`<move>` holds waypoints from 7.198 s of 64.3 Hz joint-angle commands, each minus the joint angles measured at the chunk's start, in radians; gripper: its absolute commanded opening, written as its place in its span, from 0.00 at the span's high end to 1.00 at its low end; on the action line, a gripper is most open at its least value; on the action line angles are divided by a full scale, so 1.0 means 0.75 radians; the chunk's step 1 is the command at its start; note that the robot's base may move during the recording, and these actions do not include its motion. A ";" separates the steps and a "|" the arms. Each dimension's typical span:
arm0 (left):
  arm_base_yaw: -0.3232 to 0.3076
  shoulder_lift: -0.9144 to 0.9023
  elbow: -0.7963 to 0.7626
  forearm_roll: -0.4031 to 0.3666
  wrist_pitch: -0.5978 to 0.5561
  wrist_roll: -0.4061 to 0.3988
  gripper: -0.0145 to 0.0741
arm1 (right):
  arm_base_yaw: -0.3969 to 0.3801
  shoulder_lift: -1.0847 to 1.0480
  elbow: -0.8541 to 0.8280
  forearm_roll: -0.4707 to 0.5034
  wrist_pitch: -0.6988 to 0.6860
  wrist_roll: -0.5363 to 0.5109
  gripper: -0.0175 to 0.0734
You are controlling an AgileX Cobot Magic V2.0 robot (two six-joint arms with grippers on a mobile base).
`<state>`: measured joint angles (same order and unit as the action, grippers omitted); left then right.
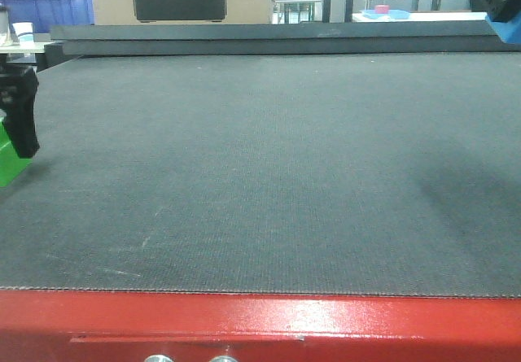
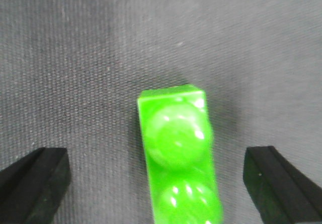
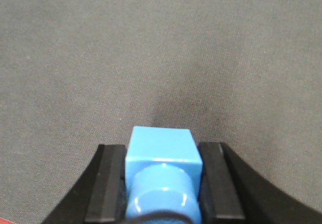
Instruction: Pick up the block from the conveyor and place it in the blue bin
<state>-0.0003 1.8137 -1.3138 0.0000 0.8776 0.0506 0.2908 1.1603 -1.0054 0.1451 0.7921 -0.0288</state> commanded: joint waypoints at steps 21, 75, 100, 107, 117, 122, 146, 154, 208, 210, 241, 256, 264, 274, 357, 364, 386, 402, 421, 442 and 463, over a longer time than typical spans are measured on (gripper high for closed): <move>-0.007 0.029 -0.014 0.000 -0.019 0.002 0.63 | 0.000 -0.012 0.003 -0.004 -0.045 -0.005 0.98; -0.130 -0.763 0.567 0.000 -0.294 -0.003 0.96 | -0.145 -0.022 0.309 -0.074 -0.290 0.004 0.98; -0.132 -1.357 0.786 0.009 -0.344 -0.003 0.96 | -0.145 -0.432 0.601 -0.170 -0.392 0.004 0.98; -0.132 -1.455 0.786 0.009 -0.355 -0.003 0.96 | -0.145 -0.547 0.595 -0.170 -0.356 0.004 0.98; -0.155 -1.537 0.786 0.000 -0.358 -0.003 0.96 | -0.145 -0.706 0.527 -0.170 -0.310 0.004 0.98; -0.187 -1.559 0.786 0.000 -0.358 -0.003 0.96 | -0.145 -0.760 0.469 -0.170 -0.277 0.004 0.98; -0.213 -1.643 0.609 0.000 -0.346 -0.003 0.96 | -0.145 -0.806 0.184 -0.170 -0.148 0.004 0.98; -0.213 -1.643 0.588 0.000 -0.359 -0.003 0.96 | -0.145 -0.806 0.146 -0.170 -0.147 0.004 0.98; -0.213 -1.643 0.588 0.009 -0.357 -0.003 0.96 | -0.145 -0.808 0.145 -0.170 -0.153 0.004 0.98; -0.213 -1.643 0.588 0.009 -0.357 -0.003 0.96 | -0.145 -0.808 0.145 -0.170 -0.153 0.004 0.98; -0.213 -1.643 0.588 0.009 -0.357 -0.003 0.96 | -0.145 -0.808 0.145 -0.170 -0.159 0.004 0.98; -0.213 -1.643 0.588 0.009 -0.357 -0.003 0.96 | -0.145 -0.808 0.145 -0.170 -0.159 0.004 0.98; -0.213 -1.643 0.588 0.009 -0.357 -0.003 0.96 | -0.145 -0.808 0.145 -0.170 -0.159 0.004 0.98; -0.213 -1.643 0.588 0.009 -0.357 -0.003 0.96 | -0.145 -0.808 0.145 -0.170 -0.159 0.004 0.98; -0.213 -1.643 0.588 0.009 -0.357 -0.003 0.96 | -0.145 -0.808 0.145 -0.170 -0.159 0.004 0.98; -0.213 -1.643 0.588 0.009 -0.357 -0.003 0.96 | -0.145 -0.808 0.145 -0.170 -0.159 0.004 0.98; -0.213 -1.643 0.588 0.009 -0.357 -0.003 0.96 | -0.145 -0.808 0.145 -0.170 -0.159 0.004 0.98; -0.213 -1.643 0.588 0.009 -0.357 -0.003 0.96 | -0.145 -0.808 0.145 -0.170 -0.159 0.004 0.98; -0.213 -1.643 0.588 0.009 -0.357 -0.003 0.96 | -0.145 -0.808 0.145 -0.170 -0.159 0.004 0.98; -0.213 -1.643 0.588 0.009 -0.357 -0.003 0.96 | -0.145 -0.808 0.145 -0.170 -0.159 0.004 0.98; -0.213 -1.643 0.588 0.009 -0.357 -0.003 0.96 | -0.145 -0.808 0.145 -0.170 -0.159 0.004 0.98</move>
<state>-0.1545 0.5851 -0.8653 0.0096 0.6276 0.0523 0.1881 0.5592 -0.8876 0.0257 0.6910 -0.0267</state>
